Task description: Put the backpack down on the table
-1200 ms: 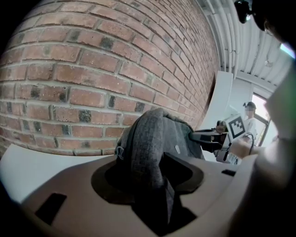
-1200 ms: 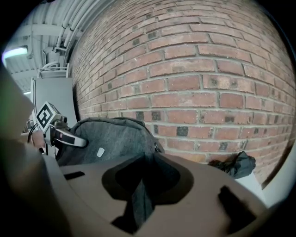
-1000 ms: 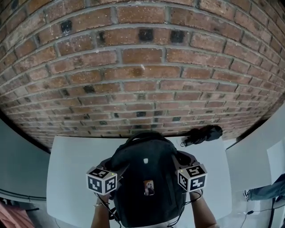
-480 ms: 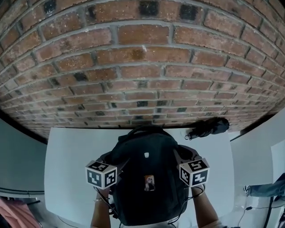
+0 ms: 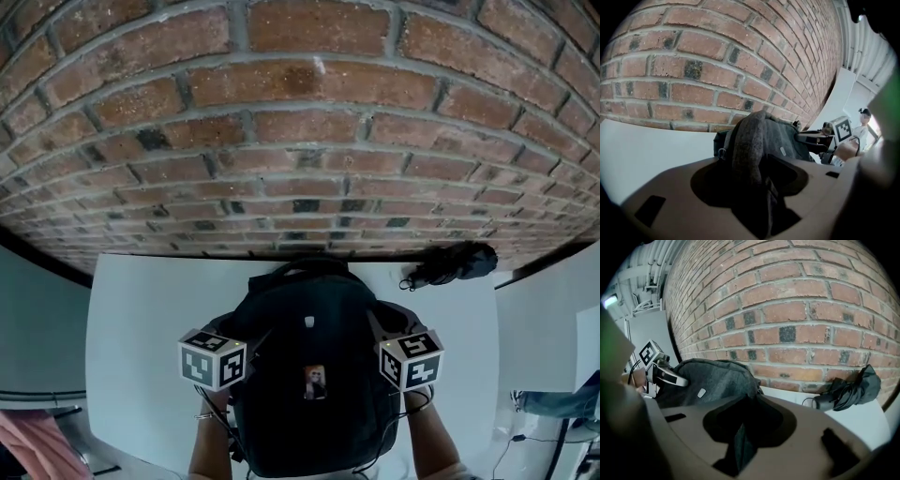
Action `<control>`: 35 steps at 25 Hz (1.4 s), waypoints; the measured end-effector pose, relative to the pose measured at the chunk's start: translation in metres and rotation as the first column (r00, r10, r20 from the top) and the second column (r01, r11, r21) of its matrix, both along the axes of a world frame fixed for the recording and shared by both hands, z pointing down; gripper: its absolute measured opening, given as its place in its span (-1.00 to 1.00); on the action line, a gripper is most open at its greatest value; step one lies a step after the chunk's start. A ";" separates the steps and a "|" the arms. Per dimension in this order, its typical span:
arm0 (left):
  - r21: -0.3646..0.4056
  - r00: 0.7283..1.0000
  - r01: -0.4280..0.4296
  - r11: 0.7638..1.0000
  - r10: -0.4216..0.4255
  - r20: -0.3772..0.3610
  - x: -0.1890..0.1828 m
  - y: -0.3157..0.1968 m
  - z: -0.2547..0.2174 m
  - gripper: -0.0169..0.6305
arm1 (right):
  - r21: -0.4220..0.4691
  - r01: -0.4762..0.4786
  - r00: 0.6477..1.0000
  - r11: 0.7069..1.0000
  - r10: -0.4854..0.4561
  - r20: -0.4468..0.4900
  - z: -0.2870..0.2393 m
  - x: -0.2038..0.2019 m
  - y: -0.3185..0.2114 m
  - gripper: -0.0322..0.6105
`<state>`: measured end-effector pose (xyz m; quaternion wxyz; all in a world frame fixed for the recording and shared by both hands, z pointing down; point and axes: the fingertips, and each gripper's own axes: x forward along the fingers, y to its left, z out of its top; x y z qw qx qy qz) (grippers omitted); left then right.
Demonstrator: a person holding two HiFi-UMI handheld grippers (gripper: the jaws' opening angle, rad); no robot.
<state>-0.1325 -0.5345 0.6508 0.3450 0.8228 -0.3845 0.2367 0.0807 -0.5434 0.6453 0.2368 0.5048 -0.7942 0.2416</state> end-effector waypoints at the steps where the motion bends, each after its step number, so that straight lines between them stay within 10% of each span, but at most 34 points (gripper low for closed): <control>1: -0.007 1.000 0.001 1.000 -0.001 0.001 0.000 -0.001 0.003 -0.21 | -0.004 0.001 1.000 1.000 -0.001 -0.002 0.003 0.000 -0.001 -0.69; 25: -0.098 0.999 0.046 0.994 -0.048 -0.022 -0.011 -0.008 0.046 -0.10 | -0.067 0.031 0.999 0.997 -0.033 -0.033 0.043 -0.006 -0.011 -0.68; 35: -0.096 0.983 0.134 0.986 -0.145 -0.112 -0.024 -0.010 0.028 -0.04 | -0.041 -0.059 0.993 0.997 0.063 0.102 0.028 0.009 -0.010 -0.36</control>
